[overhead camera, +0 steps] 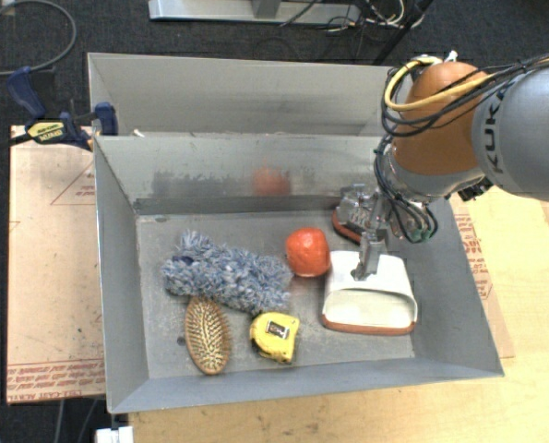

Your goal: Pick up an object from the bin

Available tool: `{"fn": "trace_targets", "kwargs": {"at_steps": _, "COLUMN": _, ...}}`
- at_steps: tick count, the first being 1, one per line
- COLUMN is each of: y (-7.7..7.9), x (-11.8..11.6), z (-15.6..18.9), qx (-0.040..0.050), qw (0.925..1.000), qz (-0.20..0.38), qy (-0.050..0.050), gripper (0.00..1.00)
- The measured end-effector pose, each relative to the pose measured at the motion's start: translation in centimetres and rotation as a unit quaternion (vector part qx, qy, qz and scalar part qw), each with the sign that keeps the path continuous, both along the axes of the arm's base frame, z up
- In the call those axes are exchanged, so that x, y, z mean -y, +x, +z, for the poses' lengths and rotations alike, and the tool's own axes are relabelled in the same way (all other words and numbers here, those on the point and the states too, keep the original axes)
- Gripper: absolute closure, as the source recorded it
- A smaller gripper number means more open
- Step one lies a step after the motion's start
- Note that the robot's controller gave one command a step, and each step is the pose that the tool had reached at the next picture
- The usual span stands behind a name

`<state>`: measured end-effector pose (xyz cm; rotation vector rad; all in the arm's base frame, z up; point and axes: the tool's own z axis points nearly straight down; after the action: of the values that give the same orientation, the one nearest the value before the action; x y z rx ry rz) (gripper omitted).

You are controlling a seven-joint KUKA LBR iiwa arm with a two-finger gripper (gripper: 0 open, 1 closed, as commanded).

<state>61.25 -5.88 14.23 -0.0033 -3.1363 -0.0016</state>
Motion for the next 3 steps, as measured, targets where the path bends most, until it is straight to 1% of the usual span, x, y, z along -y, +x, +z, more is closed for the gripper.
{"fn": "trace_targets", "kwargs": {"at_steps": 1, "y": 0.1, "x": 0.0, "z": 0.5, "qx": 0.0035, "qw": 1.0000, "qz": 0.000, "qy": 0.000, "gripper": 0.00}}
{"fn": "trace_targets", "kwargs": {"at_steps": 2, "y": -1.9, "x": -2.5, "z": -3.5, "qx": 0.0059, "qw": 0.9997, "qz": 0.024, "qy": -0.001, "gripper": 0.00}}
{"fn": "trace_targets", "kwargs": {"at_steps": 3, "y": -2.0, "x": -4.2, "z": -6.5, "qx": 0.0015, "qw": 0.9924, "qz": 0.123, "qy": 0.001, "gripper": 0.00}}
